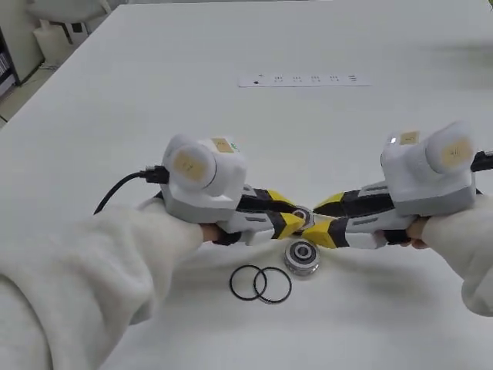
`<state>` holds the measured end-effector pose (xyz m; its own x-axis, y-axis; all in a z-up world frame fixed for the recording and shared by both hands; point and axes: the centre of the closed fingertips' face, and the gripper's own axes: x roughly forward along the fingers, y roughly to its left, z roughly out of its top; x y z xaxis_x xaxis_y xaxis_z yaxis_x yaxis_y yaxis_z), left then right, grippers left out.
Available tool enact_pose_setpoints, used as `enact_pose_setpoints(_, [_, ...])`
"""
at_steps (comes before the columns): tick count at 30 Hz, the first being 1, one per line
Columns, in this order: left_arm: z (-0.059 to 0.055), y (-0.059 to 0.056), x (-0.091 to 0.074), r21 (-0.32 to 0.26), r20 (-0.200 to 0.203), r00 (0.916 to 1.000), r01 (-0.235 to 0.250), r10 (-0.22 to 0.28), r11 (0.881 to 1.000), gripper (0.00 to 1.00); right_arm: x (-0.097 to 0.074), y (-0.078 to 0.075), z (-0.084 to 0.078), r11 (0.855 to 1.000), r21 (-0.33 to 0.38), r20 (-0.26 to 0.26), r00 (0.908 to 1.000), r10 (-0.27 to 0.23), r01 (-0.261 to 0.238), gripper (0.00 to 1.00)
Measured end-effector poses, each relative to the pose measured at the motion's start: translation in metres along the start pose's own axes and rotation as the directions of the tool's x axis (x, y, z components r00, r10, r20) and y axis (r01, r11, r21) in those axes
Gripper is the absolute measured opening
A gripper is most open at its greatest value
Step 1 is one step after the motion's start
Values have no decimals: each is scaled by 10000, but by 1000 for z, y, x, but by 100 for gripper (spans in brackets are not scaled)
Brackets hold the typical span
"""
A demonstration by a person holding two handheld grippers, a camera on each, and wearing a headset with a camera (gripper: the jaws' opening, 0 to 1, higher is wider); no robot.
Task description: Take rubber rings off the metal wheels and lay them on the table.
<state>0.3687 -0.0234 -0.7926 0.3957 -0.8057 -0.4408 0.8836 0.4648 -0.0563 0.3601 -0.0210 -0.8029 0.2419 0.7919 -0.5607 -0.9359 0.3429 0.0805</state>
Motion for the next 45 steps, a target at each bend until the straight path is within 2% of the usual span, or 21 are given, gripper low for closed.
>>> enact_pose_setpoints(3, [0, -1, 0, -1, 9, 10000, 6, -6, 10000, 14, -1, -2, 0, 9999, -55, 26, 10000, -93, 93, 28])
enact_pose_setpoints(5, [0, -1, 0, 2, 17, 10000, 8, -8, 10000, 14, -2, 1, -1, 9998, 181, 65, 10000, 73, -74, 25])
enact_pose_setpoints(6, [0, -2, 0, -4, 23, 10000, 7, -7, 10000, 14, -2, 4, -2, 9997, 124, 80, 9997, 220, -221, 23])
enact_pose_setpoints(8, [0, -2, 0, 7, 24, 10000, 7, -7, 10000, 14, -3, 3, -3, 9998, -188, -14, 9999, 121, -121, 22])
enact_pose_setpoints(16, [1, -3, -1, 1, 31, 10000, -24, 24, 10000, 14, -6, 4, -5, 9996, -21, -99, 9996, 274, -274, 17])
enact_pose_setpoints(25, [1, -3, -1, -43, 55, 10000, -39, 40, 10000, 14, -7, 6, -5, 9993, 123, -112, 9993, 343, -342, 15])
enact_pose_setpoints(36, [1, -4, -1, -101, 88, 9999, -60, 61, 9999, 14, -8, 6, -8, 9969, 612, -95, 9987, 493, -486, 10])
enact_pose_setpoints(38, [1, -4, -1, -96, 89, 9999, -45, 46, 9999, 14, -9, 7, -9, 9921, 1107, -79, 9981, 608, -595, 9])
enact_pose_setpoints(40, [1, -4, -1, -84, 92, 10000, -18, 19, 10000, 14, -9, 5, -9, 9906, 1241, -67, 9983, 580, -567, 10])
enact_pose_setpoints(43, [1, -4, -1, -79, 95, 10000, 5, -5, 10000, 14, -8, 4, -6, 9880, 1462, 109, 9988, 486, -496, 19])
enact_pose_setpoints(45, [1, -4, -1, -75, 104, 9999, 16, -16, 10000, 14, -7, 2, -6, 9897, 1370, 132, 9991, 409, -423, 21])
